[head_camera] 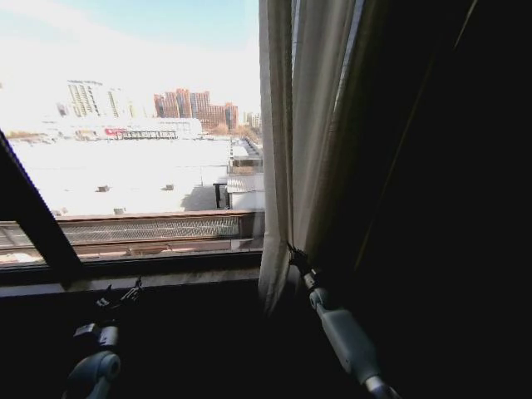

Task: Open the curtains by pulling them apart, changing their state from closed to fully open.

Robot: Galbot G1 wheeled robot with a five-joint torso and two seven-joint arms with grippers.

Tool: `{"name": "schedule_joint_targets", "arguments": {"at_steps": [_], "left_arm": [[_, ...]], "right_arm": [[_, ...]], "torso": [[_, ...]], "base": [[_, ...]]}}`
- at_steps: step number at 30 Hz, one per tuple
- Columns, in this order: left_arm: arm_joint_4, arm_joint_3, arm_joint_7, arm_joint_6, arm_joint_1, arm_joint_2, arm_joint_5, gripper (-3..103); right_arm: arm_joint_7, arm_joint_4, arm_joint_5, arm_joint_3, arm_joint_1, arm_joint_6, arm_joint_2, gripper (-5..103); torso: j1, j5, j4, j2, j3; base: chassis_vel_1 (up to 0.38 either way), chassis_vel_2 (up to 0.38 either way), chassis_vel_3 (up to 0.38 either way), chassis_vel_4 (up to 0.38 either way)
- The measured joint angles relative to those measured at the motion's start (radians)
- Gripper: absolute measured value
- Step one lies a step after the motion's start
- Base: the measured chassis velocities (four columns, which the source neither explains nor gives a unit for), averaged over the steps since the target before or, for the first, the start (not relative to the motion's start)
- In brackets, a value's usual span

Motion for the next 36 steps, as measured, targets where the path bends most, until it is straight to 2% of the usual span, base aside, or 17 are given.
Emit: {"name": "schedule_joint_targets", "arguments": {"at_steps": [9,12,15,19,22,24,29,36], "left_arm": [[0.000,0.000,0.000,0.000,0.000,0.000,0.000,100],[0.000,0.000,0.001,0.000,0.000,0.000,0.000,100],[0.000,0.000,0.001,0.000,0.000,0.000,0.000,100],[0.000,0.000,0.000,0.000,0.000,0.000,0.000,100],[0.000,-0.001,0.000,0.000,0.000,0.000,0.000,100],[0.000,-0.001,0.000,0.000,0.000,0.000,0.000,100],[0.000,-0.001,0.000,0.000,0.000,0.000,0.000,100],[0.000,0.000,0.000,0.000,0.000,0.000,0.000,100]], "right_arm": [[-0.008,0.024,-0.005,0.005,-0.010,0.054,0.010,0],[-0.008,0.031,-0.004,0.006,-0.012,0.056,0.010,0],[-0.009,0.033,-0.005,0.006,-0.013,0.060,0.010,0],[-0.030,0.043,-0.007,0.002,-0.018,0.062,0.008,0],[-0.049,0.043,-0.006,0.002,-0.019,0.062,0.008,0],[-0.063,0.042,-0.007,0.003,-0.019,0.062,0.008,0],[-0.069,0.032,-0.016,0.008,-0.016,0.066,0.006,0],[-0.053,0.021,-0.022,0.012,-0.010,0.072,0.004,0]], "torso": [[0.000,0.0002,0.0004,0.000,0.000],[0.000,0.0003,-0.0006,0.000,0.000],[0.000,0.0004,-0.0006,0.000,0.000],[0.000,-0.0013,0.0014,0.000,0.000],[0.000,-0.0005,0.0017,0.000,0.000],[0.000,-0.0004,0.0005,0.000,0.000],[0.000,0.0003,-0.0004,0.000,0.000],[0.000,-0.0001,0.0003,0.000,0.000]], "base": [[-0.321,-0.322,0.331,0.330],[-0.178,-0.188,0.196,0.184],[-0.029,-0.093,0.091,0.036],[0.015,0.005,-0.011,-0.002],[0.078,0.040,-0.047,-0.013],[0.053,0.028,-0.031,-0.026],[0.000,0.000,0.000,0.000],[-0.051,0.040,0.044,-0.045]]}}
